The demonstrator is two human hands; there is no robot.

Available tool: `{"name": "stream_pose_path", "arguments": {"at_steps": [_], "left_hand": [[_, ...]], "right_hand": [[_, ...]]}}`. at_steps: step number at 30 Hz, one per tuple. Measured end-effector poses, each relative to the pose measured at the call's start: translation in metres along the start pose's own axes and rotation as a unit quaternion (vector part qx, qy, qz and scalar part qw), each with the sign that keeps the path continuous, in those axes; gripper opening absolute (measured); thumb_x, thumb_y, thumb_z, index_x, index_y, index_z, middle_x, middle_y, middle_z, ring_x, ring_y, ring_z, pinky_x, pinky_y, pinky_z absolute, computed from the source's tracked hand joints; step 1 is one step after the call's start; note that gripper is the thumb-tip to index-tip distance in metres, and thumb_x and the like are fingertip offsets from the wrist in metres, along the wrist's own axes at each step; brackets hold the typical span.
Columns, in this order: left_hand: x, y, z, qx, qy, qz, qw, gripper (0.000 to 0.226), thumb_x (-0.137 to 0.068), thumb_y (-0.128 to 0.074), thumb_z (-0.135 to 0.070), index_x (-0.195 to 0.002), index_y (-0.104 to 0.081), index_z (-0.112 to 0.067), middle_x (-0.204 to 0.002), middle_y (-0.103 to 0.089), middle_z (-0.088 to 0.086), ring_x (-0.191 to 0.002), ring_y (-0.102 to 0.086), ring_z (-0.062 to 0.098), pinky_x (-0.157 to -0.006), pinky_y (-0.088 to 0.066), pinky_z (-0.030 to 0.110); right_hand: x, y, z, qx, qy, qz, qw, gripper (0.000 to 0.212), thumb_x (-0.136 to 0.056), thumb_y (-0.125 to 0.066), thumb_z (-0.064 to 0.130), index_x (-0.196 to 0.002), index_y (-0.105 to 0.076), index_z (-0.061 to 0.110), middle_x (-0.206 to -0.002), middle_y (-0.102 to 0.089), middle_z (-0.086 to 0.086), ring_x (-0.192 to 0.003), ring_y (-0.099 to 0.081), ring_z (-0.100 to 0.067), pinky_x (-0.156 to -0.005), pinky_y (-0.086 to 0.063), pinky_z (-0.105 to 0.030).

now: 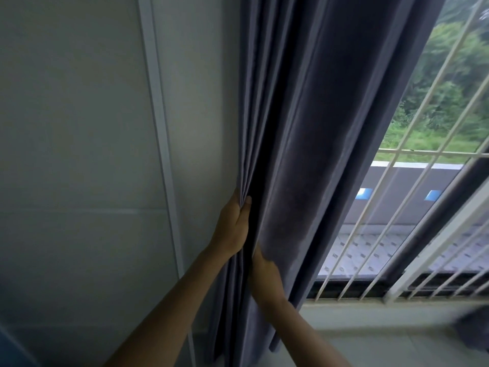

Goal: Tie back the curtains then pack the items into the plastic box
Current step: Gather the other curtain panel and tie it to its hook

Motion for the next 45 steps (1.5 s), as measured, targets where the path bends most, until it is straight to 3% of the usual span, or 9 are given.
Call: {"name": "stream_pose_path", "arguments": {"at_steps": [9, 13, 15, 17, 23, 27, 32, 36, 45], "left_hand": [[0.015, -0.017, -0.016, -0.004, -0.034, 0.048, 0.998, 0.057, -0.094, -0.048, -0.041, -0.14, -0.04, -0.008, -0.127, -0.054, -0.006, -0.118, -0.051, -0.001, -0.097, -0.039, 0.009], [0.014, -0.014, -0.008, -0.057, -0.043, 0.019, 0.997, 0.045, -0.098, -0.044, -0.02, -0.14, -0.04, -0.003, -0.124, -0.056, 0.0, -0.111, -0.051, -0.002, -0.094, -0.037, 0.002], [0.013, -0.01, -0.003, -0.05, -0.031, 0.005, 0.998, 0.04, -0.097, -0.038, -0.008, -0.136, -0.043, -0.005, -0.117, -0.055, -0.001, -0.105, -0.051, -0.004, -0.09, -0.036, 0.0], [0.012, -0.008, 0.0, -0.04, -0.011, -0.005, 0.999, 0.038, -0.097, -0.037, -0.01, -0.134, -0.045, -0.007, -0.114, -0.056, 0.0, -0.104, -0.055, 0.005, -0.086, -0.037, -0.002], [0.009, -0.006, 0.001, -0.017, -0.001, 0.011, 1.0, 0.06, -0.092, -0.034, -0.038, -0.141, -0.037, -0.004, -0.136, -0.05, 0.006, -0.125, -0.048, 0.014, -0.108, -0.036, 0.02], [0.009, -0.006, 0.0, -0.025, 0.004, 0.017, 1.0, 0.043, -0.098, -0.033, -0.016, -0.14, -0.037, -0.005, -0.128, -0.05, 0.002, -0.119, -0.048, 0.013, -0.105, -0.032, 0.008], [0.003, -0.005, 0.01, -0.048, 0.023, 0.003, 0.999, 0.039, -0.1, -0.034, -0.004, -0.138, -0.04, 0.002, -0.131, -0.053, 0.014, -0.123, -0.049, 0.023, -0.109, -0.033, 0.029], [0.001, -0.006, 0.015, -0.063, 0.029, -0.009, 0.998, 0.036, -0.1, -0.037, -0.008, -0.133, -0.045, 0.005, -0.124, -0.058, 0.021, -0.118, -0.054, 0.03, -0.104, -0.039, 0.036], [0.005, -0.011, 0.008, -0.049, 0.022, -0.023, 0.998, 0.032, -0.101, -0.038, -0.012, -0.118, -0.055, 0.008, -0.108, -0.064, 0.02, -0.105, -0.06, 0.029, -0.093, -0.042, 0.022]], "right_hand": [[-0.009, -0.015, 0.001, 0.047, -0.016, 0.006, 0.999, 0.05, -0.094, -0.04, 0.003, -0.143, -0.034, 0.012, -0.087, -0.066, -0.01, -0.065, -0.058, -0.02, -0.056, -0.045, -0.029], [-0.006, -0.023, 0.003, 0.046, -0.007, 0.055, 0.997, 0.044, -0.096, -0.04, 0.004, -0.139, -0.04, 0.011, -0.103, -0.065, -0.014, -0.064, -0.05, -0.011, -0.049, -0.033, -0.014], [0.004, -0.03, 0.007, -0.002, 0.014, 0.132, 0.991, 0.062, -0.092, -0.046, 0.008, -0.149, -0.023, 0.018, -0.13, -0.054, -0.011, -0.101, -0.059, -0.018, -0.072, -0.05, -0.018], [0.013, -0.01, 0.022, -0.043, 0.039, 0.15, 0.987, 0.08, -0.087, -0.052, 0.013, -0.152, -0.008, 0.028, -0.155, -0.025, -0.003, -0.138, -0.034, -0.023, -0.104, -0.042, -0.033], [0.016, 0.191, 0.089, -0.042, 0.223, -0.383, 0.896, 0.045, -0.085, -0.058, 0.009, -0.129, -0.053, 0.004, -0.135, -0.049, -0.02, -0.131, -0.04, -0.029, -0.111, -0.033, -0.038], [-0.005, 0.279, 0.091, -0.082, 0.215, -0.508, 0.83, 0.061, -0.085, -0.068, 0.009, -0.136, -0.039, -0.006, -0.141, -0.036, -0.026, -0.137, -0.031, -0.031, -0.116, -0.027, -0.036], [-0.051, 0.278, 0.052, -0.145, 0.106, -0.455, 0.872, 0.081, -0.084, -0.067, 0.014, -0.149, -0.02, 0.005, -0.149, -0.037, -0.009, -0.135, -0.038, -0.016, -0.114, -0.033, -0.031], [-0.059, 0.206, 0.01, -0.111, 0.0, -0.298, 0.948, 0.077, -0.088, -0.053, 0.004, -0.153, -0.014, 0.016, -0.133, -0.056, -0.015, -0.111, -0.059, -0.035, -0.088, -0.041, -0.026], [-0.015, 0.031, -0.03, 0.014, -0.037, -0.001, 0.999, 0.057, -0.096, -0.042, 0.009, -0.149, -0.023, 0.015, -0.119, -0.065, -0.013, -0.103, -0.065, -0.03, -0.088, -0.053, -0.038]]}}
Point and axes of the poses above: each hand's wrist, its own x-axis away from the middle knuckle, its own y-axis out of the back of the hand, z = x × y, the point moved 7 cm from there along -x, towards the middle knuckle
